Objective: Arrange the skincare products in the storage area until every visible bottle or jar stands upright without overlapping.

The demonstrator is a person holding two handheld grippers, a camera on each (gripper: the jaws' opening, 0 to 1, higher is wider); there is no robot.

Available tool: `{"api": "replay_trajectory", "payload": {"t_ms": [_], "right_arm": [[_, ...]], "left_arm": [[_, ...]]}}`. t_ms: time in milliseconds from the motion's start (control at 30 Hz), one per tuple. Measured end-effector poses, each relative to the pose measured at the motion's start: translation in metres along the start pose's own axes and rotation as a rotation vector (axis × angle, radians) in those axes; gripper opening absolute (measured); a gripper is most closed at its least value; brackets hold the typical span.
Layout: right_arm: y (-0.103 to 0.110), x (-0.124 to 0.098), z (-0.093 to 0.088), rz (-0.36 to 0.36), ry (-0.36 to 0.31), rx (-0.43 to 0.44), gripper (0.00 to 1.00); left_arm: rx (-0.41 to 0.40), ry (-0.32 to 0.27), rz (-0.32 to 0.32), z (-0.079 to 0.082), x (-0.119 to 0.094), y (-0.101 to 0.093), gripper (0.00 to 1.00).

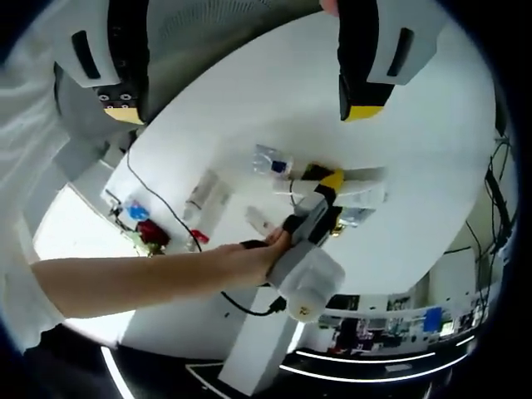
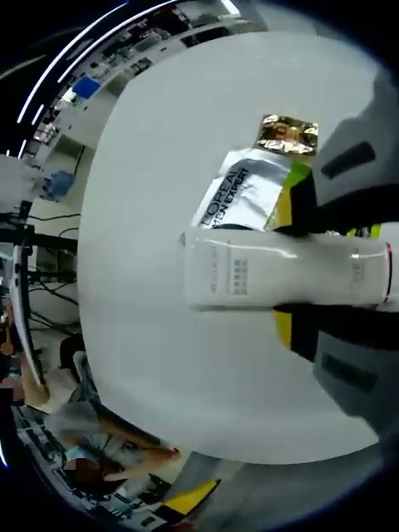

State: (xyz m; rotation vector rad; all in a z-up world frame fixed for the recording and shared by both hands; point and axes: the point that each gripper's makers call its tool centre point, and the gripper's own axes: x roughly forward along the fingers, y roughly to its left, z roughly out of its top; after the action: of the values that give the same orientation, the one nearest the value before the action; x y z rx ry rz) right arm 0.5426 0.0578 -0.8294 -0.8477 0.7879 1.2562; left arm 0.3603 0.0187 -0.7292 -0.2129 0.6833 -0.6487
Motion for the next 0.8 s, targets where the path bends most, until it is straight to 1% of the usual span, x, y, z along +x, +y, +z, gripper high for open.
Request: {"api": "replay_trajectory", "payload": {"t_ms": [200,300,400,567,800], "right_arm": [[0.001,-0.007,-0.001,-0.018,-0.001,-0.018,0.32],[-0.004,-0.014,0.001,-0.052,-0.029,-0.016,0.32],[-0.006,-0.022,0.004,-0.079,-0.064,0.003,0.32],[-0.005,-0.032,0.005,-0.114,-0.106,0.024,0.32],[0.002,-0.049,0.002,-0.149,-0.159,0.067,0.32]], "left_arm": [[0.006,-0.002,0.001,0.000,0.000,-0.001,0.93],[0.009,-0.005,0.002,0.001,-0.001,-0.001,0.93],[0.013,-0.009,0.006,0.001,-0.001,0.000,0.93],[0.022,-0.010,0.007,0.002,-0.001,-0.001,0.93],[0.044,0.005,0.008,-0.001,0.000,-0.002,0.93]]}}
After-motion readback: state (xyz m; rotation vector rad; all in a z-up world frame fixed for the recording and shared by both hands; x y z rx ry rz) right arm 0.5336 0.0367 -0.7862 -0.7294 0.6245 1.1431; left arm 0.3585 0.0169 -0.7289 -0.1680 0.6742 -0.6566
